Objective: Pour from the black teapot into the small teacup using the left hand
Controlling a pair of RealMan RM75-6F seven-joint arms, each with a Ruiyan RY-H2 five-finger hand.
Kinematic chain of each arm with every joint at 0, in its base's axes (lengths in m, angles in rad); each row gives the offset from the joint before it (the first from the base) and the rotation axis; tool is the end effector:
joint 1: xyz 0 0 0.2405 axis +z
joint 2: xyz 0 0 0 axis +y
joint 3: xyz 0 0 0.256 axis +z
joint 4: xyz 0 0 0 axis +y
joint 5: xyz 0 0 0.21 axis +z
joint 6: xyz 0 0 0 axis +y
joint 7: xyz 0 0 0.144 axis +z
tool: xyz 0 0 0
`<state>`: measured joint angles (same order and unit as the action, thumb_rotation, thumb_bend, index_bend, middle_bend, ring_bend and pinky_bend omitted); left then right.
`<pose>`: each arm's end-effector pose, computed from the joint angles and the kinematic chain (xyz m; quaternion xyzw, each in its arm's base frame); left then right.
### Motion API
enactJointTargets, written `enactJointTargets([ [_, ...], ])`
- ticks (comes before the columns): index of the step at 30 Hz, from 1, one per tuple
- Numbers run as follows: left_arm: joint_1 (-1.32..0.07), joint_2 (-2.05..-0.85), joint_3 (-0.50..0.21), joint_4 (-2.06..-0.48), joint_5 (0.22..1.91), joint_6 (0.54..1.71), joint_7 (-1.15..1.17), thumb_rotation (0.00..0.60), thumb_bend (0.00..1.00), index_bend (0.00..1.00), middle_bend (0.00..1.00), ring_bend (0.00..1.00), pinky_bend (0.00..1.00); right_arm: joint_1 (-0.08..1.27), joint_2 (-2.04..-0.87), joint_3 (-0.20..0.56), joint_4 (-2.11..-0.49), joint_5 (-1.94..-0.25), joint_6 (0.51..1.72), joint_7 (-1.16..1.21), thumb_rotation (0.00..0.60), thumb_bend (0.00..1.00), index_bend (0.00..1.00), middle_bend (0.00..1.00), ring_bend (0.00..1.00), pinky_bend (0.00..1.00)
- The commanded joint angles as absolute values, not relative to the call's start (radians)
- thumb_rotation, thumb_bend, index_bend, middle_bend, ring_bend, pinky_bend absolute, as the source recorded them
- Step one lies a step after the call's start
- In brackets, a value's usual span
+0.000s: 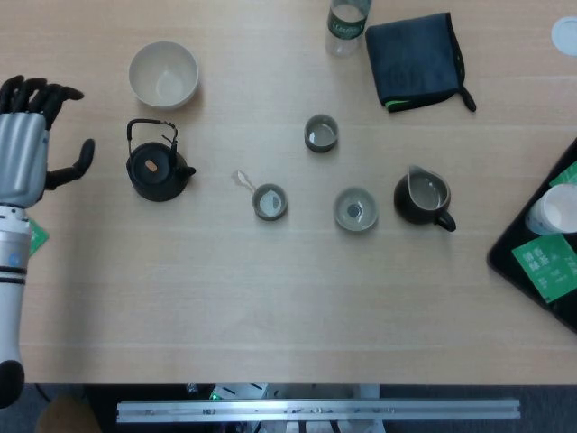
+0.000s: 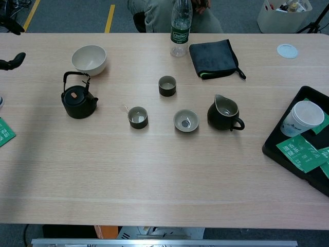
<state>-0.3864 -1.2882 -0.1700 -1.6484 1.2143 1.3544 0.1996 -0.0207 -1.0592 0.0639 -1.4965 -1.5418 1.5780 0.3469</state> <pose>-0.2465 0.2851 0.1108 -0.5825 -0.3939 -0.4253 0.5698 -0.3407 -0.1499 0.2024 0.5319 -0.4222 0.4508 0.5793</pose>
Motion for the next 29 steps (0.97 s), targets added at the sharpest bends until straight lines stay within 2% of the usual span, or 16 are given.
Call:
enactJointTargets([
  [1,-0.323,-1.247,-0.140,-1.691,1.229,1.422,0.230,0.527,0.34,0.28,0.29,0.16,0.11,-0.016,-1.059,0.062,-1.501,-1.547,1.574,0.340,0.600,0.00,0.36,0.39,0.23,0.23],
  [15,-0.151,-1.165,-0.064,-1.799,1.311,1.606,0.248,0.539,0.34,0.29,0.30,0.16,0.11,0.024,-1.067,0.044,-1.536,-1.595,1.533,0.294,0.600,0.00,0.36,0.39,0.23,0.23],
  [29,-0.111,-1.164,-0.045,-1.819,1.366,1.608,0.259,0.539,0.34,0.29,0.30,0.16,0.11,0.053,-1.066,0.018,-1.551,-1.637,1.507,0.283,0.600,0.00,0.36,0.39,0.23,0.23],
])
